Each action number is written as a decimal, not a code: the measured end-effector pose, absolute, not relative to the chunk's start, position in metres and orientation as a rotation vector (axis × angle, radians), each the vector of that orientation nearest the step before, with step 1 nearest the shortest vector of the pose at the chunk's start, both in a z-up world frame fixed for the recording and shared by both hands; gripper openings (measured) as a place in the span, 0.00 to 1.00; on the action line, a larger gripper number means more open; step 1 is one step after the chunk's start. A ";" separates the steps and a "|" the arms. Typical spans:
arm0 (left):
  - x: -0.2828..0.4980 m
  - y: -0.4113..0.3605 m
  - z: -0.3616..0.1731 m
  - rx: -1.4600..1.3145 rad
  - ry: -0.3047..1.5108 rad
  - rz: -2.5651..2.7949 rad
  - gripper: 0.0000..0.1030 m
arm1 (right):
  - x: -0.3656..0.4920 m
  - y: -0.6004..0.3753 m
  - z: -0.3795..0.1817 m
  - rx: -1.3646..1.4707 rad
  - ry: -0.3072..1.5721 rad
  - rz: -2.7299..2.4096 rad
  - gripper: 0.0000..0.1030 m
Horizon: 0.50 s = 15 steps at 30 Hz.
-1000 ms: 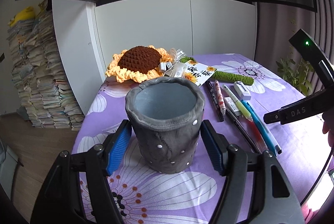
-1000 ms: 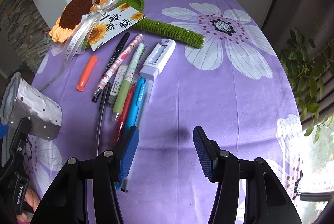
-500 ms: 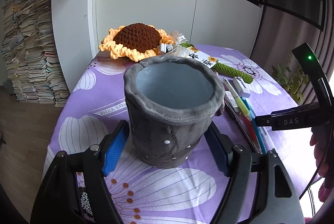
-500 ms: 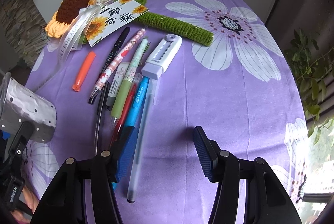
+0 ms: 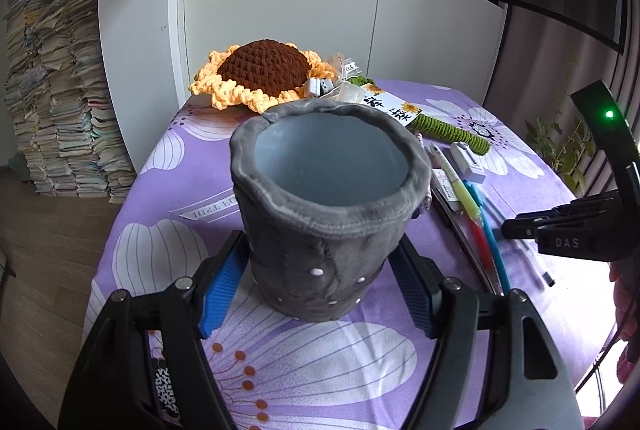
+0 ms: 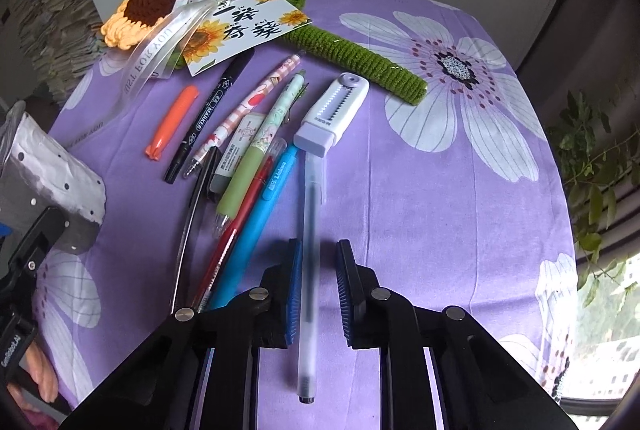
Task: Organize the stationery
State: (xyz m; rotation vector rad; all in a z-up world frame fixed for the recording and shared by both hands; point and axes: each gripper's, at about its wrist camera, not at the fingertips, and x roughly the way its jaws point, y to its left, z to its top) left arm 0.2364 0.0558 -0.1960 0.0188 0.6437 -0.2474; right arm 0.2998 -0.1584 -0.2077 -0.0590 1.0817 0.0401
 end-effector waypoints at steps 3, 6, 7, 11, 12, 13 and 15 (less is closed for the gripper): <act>0.235 0.050 -0.193 0.028 0.631 -0.277 0.68 | 0.292 -0.163 -0.208 -0.057 1.092 0.048 0.17; 0.241 0.041 -0.190 0.018 0.647 -0.310 0.68 | 0.285 -0.166 -0.208 -0.067 1.103 0.062 0.14; 0.244 0.038 -0.188 0.011 0.647 -0.324 0.68 | 0.283 -0.168 -0.208 -0.071 1.103 0.060 0.14; 0.250 0.020 -0.183 0.101 0.597 -0.277 0.68 | 0.279 -0.178 -0.209 -0.045 1.108 0.050 0.14; 0.253 0.019 -0.183 0.098 0.608 -0.287 0.68 | 0.278 -0.180 -0.210 -0.042 1.109 0.047 0.14; 0.256 0.018 -0.184 0.090 0.621 -0.295 0.68 | 0.277 -0.182 -0.210 -0.044 1.111 0.047 0.14; 0.263 0.018 -0.189 0.083 0.655 -0.296 0.68 | 0.276 -0.184 -0.210 -0.046 1.116 0.050 0.14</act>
